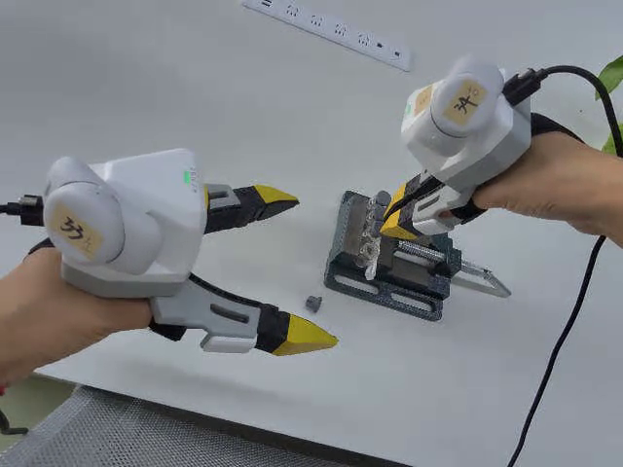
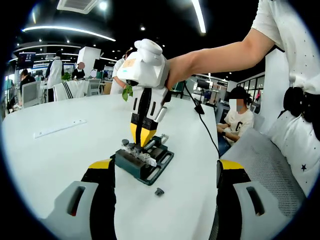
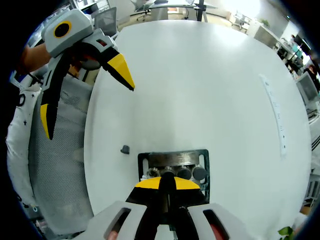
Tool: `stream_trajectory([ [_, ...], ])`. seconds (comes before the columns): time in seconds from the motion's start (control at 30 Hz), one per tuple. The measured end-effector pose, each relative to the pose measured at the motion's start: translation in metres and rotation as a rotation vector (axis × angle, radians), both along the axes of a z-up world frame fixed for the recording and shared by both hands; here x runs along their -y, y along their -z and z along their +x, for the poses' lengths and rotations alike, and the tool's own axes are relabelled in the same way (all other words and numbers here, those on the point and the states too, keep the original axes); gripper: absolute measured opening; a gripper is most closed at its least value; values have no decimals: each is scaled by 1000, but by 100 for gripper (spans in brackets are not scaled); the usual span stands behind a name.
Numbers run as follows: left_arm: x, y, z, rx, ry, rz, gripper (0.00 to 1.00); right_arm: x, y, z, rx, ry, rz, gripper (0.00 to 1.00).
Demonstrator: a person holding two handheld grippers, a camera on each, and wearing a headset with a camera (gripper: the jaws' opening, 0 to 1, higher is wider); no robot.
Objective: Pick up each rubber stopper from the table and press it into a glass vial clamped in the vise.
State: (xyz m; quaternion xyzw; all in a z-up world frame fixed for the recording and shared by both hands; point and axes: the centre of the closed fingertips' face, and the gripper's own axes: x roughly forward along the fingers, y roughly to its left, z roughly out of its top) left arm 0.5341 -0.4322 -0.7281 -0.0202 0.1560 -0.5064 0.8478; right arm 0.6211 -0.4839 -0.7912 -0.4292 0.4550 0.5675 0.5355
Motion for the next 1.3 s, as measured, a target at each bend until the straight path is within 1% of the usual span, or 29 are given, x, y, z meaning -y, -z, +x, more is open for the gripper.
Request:
stream_trajectory([
  [0.37, -1, 1, -1, -5, -2, -1, 82, -2, 4, 1, -1, -5, -2, 2],
  [0.83, 0, 1, 0, -6, -2, -5, 80, -2, 5, 1, -31, 15, 3, 2],
  [1.0, -1, 1, 1, -6, -2, -6, 80, -2, 6, 1, -24, -10, -2, 2],
  [1.3, 0, -1, 1, -5, 3, -6, 79, -2, 6, 2, -18, -11, -3, 2],
])
